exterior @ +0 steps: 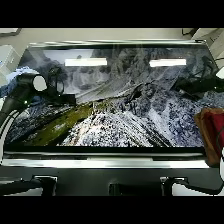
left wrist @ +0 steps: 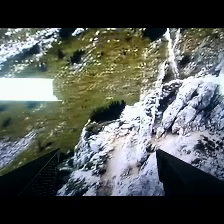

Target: Fold the clothes and pants, and hang the long-sleeved shirts on hangers.

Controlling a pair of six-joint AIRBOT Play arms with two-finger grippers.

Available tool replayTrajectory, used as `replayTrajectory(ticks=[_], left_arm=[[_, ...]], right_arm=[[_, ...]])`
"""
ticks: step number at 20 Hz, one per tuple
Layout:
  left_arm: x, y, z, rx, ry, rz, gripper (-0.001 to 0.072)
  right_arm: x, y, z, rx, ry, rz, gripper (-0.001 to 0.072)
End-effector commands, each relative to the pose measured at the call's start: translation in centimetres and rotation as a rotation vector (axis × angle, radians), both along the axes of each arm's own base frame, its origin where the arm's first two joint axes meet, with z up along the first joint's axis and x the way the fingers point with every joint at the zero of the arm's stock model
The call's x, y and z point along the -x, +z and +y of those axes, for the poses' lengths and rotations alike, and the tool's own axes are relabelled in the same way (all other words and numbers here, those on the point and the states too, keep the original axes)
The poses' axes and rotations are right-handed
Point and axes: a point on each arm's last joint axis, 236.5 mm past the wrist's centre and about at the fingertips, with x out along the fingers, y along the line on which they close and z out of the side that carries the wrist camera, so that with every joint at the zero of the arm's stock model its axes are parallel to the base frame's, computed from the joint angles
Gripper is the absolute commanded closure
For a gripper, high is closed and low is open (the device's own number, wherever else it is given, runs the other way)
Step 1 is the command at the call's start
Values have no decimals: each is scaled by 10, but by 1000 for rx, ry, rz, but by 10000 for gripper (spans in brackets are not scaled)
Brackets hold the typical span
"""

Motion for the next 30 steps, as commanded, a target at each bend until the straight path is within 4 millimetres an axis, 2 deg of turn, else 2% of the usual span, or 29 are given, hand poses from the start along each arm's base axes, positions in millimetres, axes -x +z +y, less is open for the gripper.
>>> replayTrajectory(ticks=[1, 2, 3, 4, 5, 6, 7, 8, 9, 11, 13, 15, 17, 21, 24, 25, 26, 27, 28, 29, 30], left_arm=[[-43, 4, -3, 32, 8, -142, 4], [-68, 18, 18, -4, 28, -222, 3], [-90, 35, 60, -63, 89, -267, 3], [-102, 48, 115, -113, 183, -259, 2], [-100, 53, 169, -131, 290, -208, 2], [-87, 51, 220, -134, 400, -129, 1], [-63, 45, 270, -127, 522, -37, 1], [-38, 35, 311, -108, 626, 35, 1], [-17, 27, 342, -83, 706, 75, 1], [6, 12, 386, -14, 828, 87, 0], [8, 0, 415, -3, 877, 55, 0], [0, -10, 436, -23, 896, 6, 0], [-8, -28, 446, -24, 901, -8, 0], [-26, -79, 421, 107, 814, 54, 0], [-24, -99, 410, 150, 796, 108, 5], [-18, -103, 405, 159, 780, 142, 57], [-10, -103, 398, 165, 740, 177, 457], [-5, -98, 390, 176, 686, 201, 681], [-5, -87, 385, 191, 663, 192, 681], [-11, -67, 384, 193, 663, 139, 682], [-26, -31, 389, 181, 674, 21, 682]], right_arm=[[-23, 10, -8, 22, -39, -102, 38], [-21, 9, -9, 28, -32, -96, 38], [-15, 6, -8, 36, -7, -71, 38], [-5, 1, -8, 50, 22, -32, 38], [6, -5, -8, 58, 40, 21, 38], [16, -10, -8, 62, 53, 68, 38], [26, -15, -7, 58, 67, 114, 38], [33, -19, -5, 52, 76, 146, 38], [38, -21, -3, 44, 82, 168, 38], [45, -24, 0, 28, 84, 199, 38], [46, -24, 3, 7, 69, 207, 38], [49, -24, 7, -12, 60, 224, 38], [57, -24, 9, -28, 56, 262, 37], [80, -24, 20, -72, 76, 357, 37], [107, -20, 31, -120, 115, 467, 14], [114, -18, 33, -130, 127, 491, 14], [118, -15, 35, -135, 134, 500, 14], [119, -12, 35, -136, 135, 494, 14], [119, -9, 36, -133, 135, 482, 14], [119, -5, 36, -128, 135, 468, 15], [119, -3, 36, -125, 134, 457, 15]])
